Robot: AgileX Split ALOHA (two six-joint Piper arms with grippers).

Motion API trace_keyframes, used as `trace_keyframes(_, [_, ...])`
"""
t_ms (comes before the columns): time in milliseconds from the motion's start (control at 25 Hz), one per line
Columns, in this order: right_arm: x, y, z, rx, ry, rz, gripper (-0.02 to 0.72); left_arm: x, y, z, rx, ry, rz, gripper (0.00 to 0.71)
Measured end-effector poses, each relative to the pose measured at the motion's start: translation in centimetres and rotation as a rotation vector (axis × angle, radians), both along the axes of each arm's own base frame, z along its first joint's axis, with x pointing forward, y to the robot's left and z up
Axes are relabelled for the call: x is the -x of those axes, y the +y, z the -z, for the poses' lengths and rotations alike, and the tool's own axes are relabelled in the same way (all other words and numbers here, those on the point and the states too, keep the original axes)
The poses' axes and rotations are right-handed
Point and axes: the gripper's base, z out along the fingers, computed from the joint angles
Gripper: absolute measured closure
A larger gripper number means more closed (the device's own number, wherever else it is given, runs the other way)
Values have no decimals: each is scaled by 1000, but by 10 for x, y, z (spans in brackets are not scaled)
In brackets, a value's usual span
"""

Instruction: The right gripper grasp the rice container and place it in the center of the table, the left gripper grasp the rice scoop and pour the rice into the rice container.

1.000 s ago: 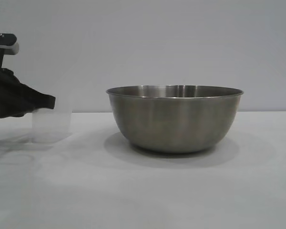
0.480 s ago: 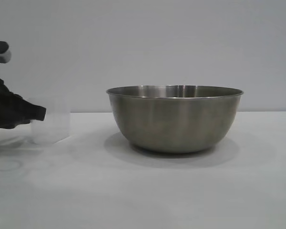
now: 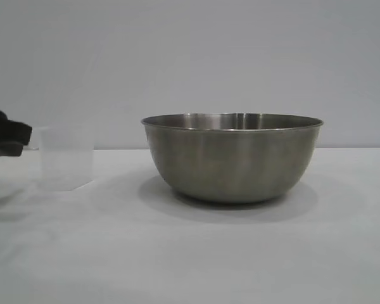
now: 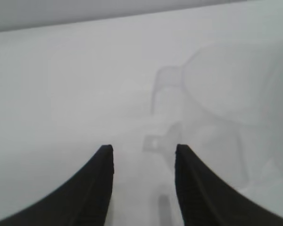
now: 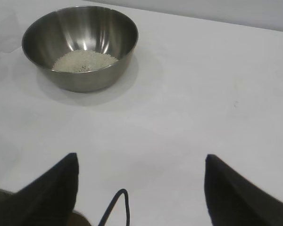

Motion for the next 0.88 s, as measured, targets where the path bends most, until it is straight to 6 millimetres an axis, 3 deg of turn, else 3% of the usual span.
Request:
trace_keyframes(640, [0, 0, 0, 0, 0, 0, 212, 84, 15, -116, 55, -361, 70, 445])
trace_keyframes(880, [0, 0, 0, 0, 0, 0, 212, 104, 21, -131, 74, -338, 56, 445])
